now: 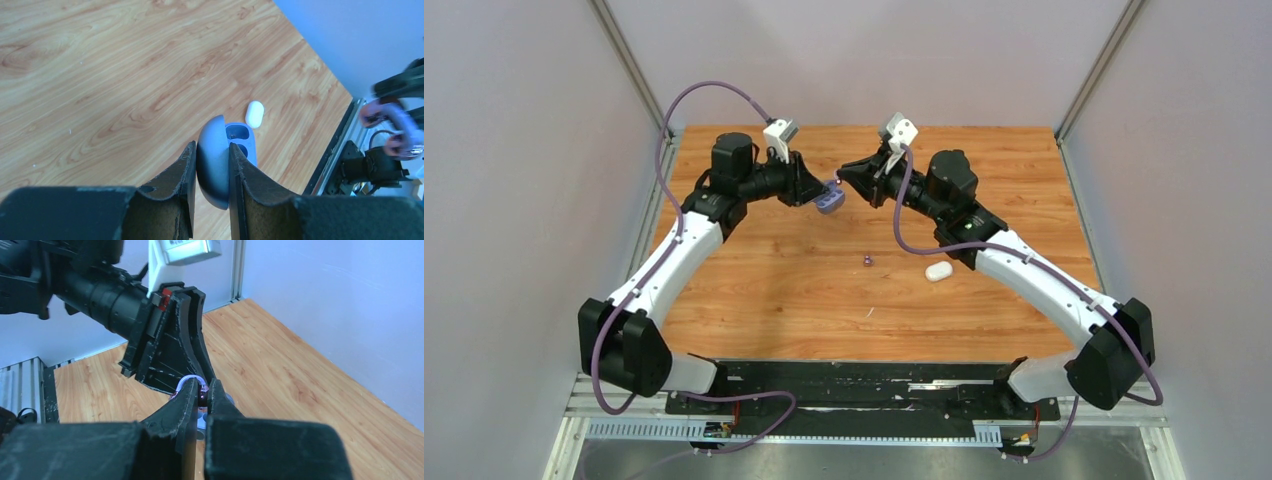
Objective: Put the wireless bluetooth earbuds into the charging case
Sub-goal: Place the earbud in the charging case.
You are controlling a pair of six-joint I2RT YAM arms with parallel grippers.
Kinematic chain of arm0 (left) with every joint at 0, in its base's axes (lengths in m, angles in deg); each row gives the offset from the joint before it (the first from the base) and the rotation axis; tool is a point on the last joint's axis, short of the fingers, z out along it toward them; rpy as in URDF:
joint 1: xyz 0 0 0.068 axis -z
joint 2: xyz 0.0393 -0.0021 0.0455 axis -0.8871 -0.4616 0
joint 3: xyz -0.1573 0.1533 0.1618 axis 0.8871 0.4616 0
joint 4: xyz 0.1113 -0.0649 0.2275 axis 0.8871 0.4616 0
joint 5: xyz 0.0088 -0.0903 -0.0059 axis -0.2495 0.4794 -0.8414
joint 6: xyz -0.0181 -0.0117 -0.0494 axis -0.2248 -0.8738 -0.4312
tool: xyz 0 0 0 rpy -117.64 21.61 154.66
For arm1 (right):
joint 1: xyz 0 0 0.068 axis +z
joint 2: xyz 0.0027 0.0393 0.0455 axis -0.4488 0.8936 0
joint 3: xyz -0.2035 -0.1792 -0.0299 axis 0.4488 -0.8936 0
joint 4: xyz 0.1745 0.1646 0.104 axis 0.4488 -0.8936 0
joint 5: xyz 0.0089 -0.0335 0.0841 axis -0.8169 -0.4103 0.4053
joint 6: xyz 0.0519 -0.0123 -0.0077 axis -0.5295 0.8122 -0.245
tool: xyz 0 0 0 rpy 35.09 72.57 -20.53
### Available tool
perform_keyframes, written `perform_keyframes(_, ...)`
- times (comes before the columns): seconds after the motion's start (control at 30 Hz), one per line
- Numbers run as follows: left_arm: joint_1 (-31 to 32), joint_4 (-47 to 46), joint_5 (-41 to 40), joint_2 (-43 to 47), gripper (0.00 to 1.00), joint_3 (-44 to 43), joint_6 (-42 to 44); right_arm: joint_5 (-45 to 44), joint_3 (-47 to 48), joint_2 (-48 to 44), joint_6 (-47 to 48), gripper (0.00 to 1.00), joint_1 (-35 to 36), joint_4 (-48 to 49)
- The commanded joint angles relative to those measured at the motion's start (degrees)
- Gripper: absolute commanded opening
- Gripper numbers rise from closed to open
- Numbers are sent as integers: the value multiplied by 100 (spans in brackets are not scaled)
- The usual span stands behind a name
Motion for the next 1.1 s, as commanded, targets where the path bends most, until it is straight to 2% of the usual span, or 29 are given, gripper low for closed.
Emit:
perform_keyframes(0.0, 47, -266, -205, 270, 0, -272, -406, -316, 218, 209, -194, 0, 71, 430)
perform_keyframes(0.17, 107, -436, -387, 626, 0, -25, -263, -295, 363, 267, -407, 0, 97, 279)
perform_keyframes(0.47, 138, -1431, -744, 1306, 0, 927, -233, -447, 532, 334, -460, 0, 305, 66)
perform_keyframes(0.7, 138, -1599, -626, 1360, 0, 946, -837, -481, 536, 495, -434, 0, 376, 155)
perform_keyframes(1.07, 138, -1700, -449, 1311, 0, 856, -940, -622, 472, 557, -374, 0, 375, 256)
